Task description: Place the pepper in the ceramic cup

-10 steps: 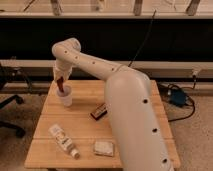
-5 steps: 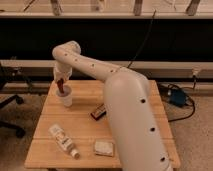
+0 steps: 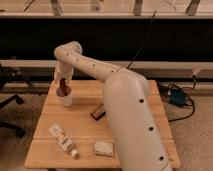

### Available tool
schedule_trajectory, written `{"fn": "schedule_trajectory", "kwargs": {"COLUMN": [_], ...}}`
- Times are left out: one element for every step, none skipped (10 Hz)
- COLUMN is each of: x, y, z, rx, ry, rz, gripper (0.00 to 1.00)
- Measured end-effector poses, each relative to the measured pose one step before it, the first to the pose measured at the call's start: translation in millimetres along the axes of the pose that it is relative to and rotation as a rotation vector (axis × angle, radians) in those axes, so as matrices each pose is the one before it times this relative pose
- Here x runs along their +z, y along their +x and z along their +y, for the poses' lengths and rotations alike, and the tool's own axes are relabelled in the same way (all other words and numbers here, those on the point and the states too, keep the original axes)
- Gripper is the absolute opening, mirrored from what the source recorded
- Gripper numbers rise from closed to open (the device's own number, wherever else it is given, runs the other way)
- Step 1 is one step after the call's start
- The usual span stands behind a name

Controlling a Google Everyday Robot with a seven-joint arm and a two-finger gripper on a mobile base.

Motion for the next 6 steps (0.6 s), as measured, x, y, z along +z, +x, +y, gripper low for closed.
{"fn": "schedule_trajectory", "kwargs": {"x": [0.0,-0.28,-5.9,-4.45,-1.95,2.8], "y": [-0.89,-0.63,0.33,1.1,1.12,0.18], "z": [0.54,-0.32,2.53,3.67,3.28,-0.89], "rx": [0.00144,0.00038,0.00309,0.00038,0.00084,-0.00111], "ry": [0.00062,0.00211,0.00678,0.001,-0.00188,-0.00002], "rz": [-0.00249,-0.00047,0.00755,0.0041,0.00168,-0.00065], "gripper": [0.8,0.8,0.8,0.8,0.8,0.8]}}
